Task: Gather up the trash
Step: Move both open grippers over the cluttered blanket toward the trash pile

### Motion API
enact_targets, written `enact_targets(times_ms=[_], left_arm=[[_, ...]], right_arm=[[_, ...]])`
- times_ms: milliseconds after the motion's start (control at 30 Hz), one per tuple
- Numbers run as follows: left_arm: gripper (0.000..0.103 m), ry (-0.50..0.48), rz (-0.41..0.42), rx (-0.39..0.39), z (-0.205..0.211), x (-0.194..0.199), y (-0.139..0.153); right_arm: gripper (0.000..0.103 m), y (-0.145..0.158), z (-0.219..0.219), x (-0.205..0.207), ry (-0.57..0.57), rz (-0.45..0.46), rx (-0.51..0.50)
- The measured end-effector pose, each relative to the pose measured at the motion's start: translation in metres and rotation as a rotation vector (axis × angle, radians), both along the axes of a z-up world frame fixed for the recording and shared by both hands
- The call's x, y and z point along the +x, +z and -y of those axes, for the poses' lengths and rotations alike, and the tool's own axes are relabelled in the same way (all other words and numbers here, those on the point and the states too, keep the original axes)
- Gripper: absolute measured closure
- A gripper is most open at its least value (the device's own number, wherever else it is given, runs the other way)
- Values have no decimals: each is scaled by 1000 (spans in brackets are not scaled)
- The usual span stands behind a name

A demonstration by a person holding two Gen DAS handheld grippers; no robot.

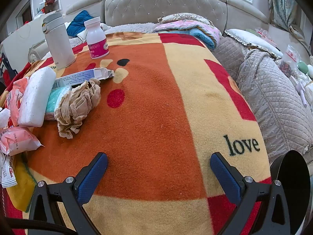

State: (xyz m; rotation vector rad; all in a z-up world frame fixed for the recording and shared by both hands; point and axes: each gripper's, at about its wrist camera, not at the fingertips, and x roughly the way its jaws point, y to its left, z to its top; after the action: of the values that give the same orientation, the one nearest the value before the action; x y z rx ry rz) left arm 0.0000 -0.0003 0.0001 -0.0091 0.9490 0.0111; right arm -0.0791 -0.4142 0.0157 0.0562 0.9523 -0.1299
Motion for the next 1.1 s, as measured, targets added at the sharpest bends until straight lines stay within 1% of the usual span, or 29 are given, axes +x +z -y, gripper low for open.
enact_targets(times_ms=[200, 300, 367, 433, 500, 633, 700, 767, 867, 900, 967, 1100], left_arm=[[0, 2, -5, -4, 0, -2, 0], [0, 6, -32, 17, 2, -7, 2], [0, 3, -36, 31, 3, -20, 5], [0, 17, -4, 41, 3, -31, 12], [0, 22, 26, 25, -1, -43, 22], [0, 35, 79, 25, 2, -63, 47], [0, 36, 109, 29, 6, -73, 59], [0, 30, 139, 32, 12, -83, 69], [0, 12, 187, 38, 26, -100, 85], [0, 5, 208, 40, 31, -106, 90], [0, -6, 241, 40, 39, -115, 99], [0, -35, 278, 22, 53, -131, 112]], right_arm=[[0, 0, 1, 1, 0, 0, 4], [0, 0, 1, 2, -2, -3, 5], [0, 1, 1, -1, -2, -13, 8], [0, 2, 1, -3, 10, -37, 16], [0, 3, -2, -8, 33, -62, 18], [0, 9, -7, -36, 3, -41, 47], [0, 16, -17, -51, -9, -30, 62], [0, 24, -27, -59, 10, 9, 84], [0, 49, -43, -81, 25, 118, 97], [0, 54, -46, -85, 30, 142, 100], [0, 72, -57, -96, 35, 213, 90], [0, 98, -74, -107, 65, 302, 67]])
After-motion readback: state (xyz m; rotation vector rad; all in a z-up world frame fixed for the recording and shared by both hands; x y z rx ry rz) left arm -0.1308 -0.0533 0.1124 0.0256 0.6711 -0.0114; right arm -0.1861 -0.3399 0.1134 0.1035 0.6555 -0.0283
